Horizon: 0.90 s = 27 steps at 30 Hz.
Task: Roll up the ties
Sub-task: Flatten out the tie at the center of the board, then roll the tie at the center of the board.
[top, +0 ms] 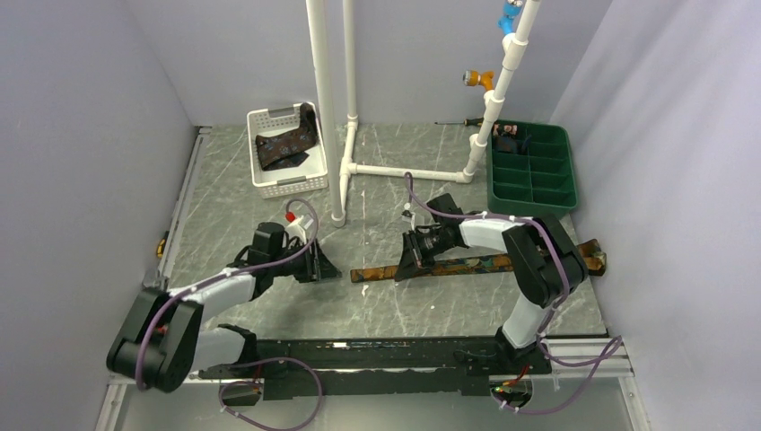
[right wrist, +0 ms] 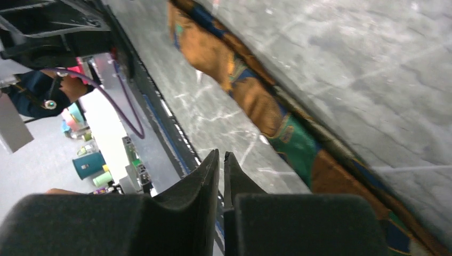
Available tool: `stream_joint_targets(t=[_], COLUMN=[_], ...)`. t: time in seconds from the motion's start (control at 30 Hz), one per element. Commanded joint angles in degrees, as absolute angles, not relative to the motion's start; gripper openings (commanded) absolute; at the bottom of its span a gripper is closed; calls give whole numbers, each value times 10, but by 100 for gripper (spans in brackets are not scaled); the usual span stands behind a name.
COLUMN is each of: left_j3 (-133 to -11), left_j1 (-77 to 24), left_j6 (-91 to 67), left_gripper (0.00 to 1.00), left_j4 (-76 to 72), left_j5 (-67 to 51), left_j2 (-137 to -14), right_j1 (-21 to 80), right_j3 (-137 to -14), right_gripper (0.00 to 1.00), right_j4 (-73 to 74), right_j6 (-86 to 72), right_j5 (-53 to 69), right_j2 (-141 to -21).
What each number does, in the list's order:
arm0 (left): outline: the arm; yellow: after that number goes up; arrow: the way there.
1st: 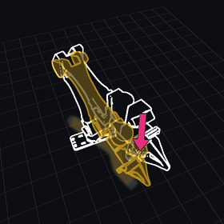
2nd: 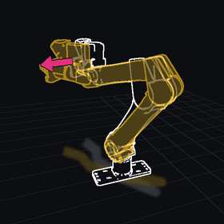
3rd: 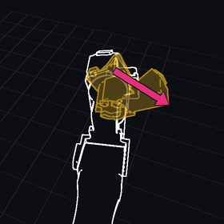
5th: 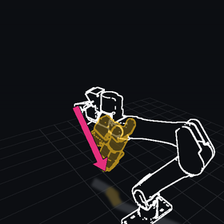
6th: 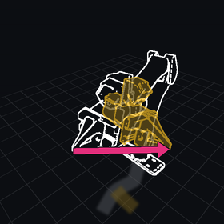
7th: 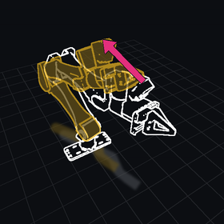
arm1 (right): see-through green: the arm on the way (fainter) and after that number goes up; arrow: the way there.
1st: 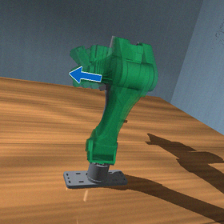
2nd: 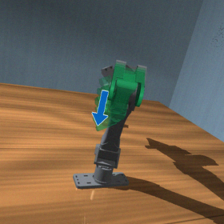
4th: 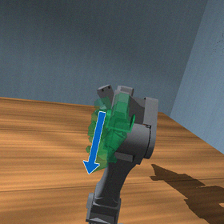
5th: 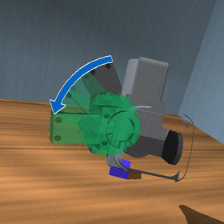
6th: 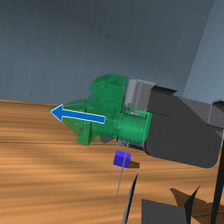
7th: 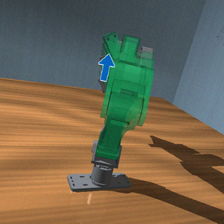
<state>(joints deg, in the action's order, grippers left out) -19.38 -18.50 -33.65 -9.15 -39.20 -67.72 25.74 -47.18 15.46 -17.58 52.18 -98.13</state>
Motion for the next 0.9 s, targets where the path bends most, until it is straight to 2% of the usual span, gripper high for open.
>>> stream_joint_targets(t=[0.0,0.13,0.4,0.63,0.87], left_j3=[-216,-216,-224,-241,-238], left_j1=[-214,-244,-251,-254,-266], left_j6=[-378,-398,-412,-410,-427], left_gripper=[44,47,45,44,31], left_j4=[-192,-236,-261,-275,-317], left_j5=[-371,-375,-368,-391,-405], left_j2=[-738,-778,-839,-859,-861], right_j1=[252,248,234,228,229], right_j3=[-493,-508,-499,-505,-503], right_gripper=[9,8,8,7,4], right_j4=[188,184,158,155,156], right_j6=[-117,-129,-171,-146,-144], right_j5=[488,494,530,493,474], right_j2=[-1009,-1031,-983,-1050,-1067])
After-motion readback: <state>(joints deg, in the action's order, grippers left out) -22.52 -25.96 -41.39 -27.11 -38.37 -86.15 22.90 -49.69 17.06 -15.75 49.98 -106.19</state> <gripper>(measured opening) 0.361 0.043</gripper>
